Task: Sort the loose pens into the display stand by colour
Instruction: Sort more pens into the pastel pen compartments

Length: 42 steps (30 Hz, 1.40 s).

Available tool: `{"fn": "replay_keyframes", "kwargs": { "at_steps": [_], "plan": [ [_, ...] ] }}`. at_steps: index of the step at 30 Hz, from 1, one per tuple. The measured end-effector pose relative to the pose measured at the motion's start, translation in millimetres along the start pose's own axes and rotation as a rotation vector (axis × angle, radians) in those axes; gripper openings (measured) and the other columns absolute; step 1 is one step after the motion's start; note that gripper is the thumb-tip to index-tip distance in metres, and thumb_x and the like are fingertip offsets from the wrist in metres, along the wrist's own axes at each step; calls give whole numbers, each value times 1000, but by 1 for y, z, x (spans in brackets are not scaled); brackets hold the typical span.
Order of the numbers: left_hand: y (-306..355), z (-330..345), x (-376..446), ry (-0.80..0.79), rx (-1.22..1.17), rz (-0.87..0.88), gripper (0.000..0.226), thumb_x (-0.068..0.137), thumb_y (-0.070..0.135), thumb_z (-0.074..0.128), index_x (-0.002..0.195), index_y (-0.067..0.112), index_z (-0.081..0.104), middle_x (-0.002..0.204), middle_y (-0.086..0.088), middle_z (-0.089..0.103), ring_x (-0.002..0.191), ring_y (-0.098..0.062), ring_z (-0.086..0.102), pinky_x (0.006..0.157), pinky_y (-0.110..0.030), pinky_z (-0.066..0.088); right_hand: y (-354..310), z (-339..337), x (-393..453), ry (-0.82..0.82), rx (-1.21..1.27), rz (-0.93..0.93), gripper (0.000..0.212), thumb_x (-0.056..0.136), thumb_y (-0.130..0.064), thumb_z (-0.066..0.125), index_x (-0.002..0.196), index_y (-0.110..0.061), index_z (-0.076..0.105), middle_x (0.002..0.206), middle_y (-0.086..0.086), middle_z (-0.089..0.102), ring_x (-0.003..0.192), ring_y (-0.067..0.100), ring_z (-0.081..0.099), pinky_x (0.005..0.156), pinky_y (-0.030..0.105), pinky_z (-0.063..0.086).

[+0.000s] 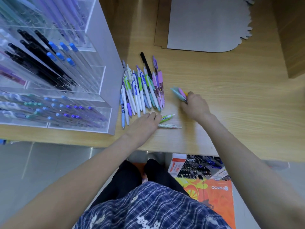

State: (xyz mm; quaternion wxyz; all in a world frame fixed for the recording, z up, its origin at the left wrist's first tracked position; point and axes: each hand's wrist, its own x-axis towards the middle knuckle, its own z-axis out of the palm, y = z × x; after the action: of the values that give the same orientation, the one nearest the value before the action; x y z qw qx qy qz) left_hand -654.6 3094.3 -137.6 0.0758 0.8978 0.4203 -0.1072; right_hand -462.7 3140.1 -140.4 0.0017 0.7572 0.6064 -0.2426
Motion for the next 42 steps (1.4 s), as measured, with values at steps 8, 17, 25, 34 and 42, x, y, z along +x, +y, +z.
{"fn": "replay_keyframes", "kwargs": {
  "at_steps": [8,17,25,34,42],
  "plan": [
    [-9,-35,-31,140,-993,-194,28,95,18,48,82,28,25,80,3,61,60,-20,48,63,-38,43,-11,-33,-65,-194,1392,73,17,95,-4,45,79,-10,44,62,5,45,40,12,36,40,21,29],
    [-74,-104,-105,345,-822,-139,25,95,18,49,83,29,30,77,1,58,67,-16,51,63,-32,35,-140,-73,-95,-176,1438,-189,17,87,-13,61,71,-11,54,50,-1,35,33,7,24,33,15,20],
    [-169,-109,-219,478,-753,-146,34,95,25,47,128,20,42,89,9,55,79,-12,56,70,-23,41,-266,-59,-141,57,1149,-319,18,86,-8,63,69,-6,56,47,0,52,33,9,31,35,17,27],
    [-280,-87,-313,383,-998,-217,18,87,24,62,97,35,54,77,17,53,69,7,48,61,-10,34,-373,1,-187,63,1208,-322,18,92,-10,55,78,2,59,43,-5,54,33,9,31,37,19,28],
    [-324,-95,-305,429,-883,-206,18,87,27,62,99,33,50,82,18,53,70,1,51,59,-11,37,-403,-5,-174,71,1299,-187,21,88,-11,60,87,9,62,41,-3,53,34,10,28,37,19,26]
  ]
}}
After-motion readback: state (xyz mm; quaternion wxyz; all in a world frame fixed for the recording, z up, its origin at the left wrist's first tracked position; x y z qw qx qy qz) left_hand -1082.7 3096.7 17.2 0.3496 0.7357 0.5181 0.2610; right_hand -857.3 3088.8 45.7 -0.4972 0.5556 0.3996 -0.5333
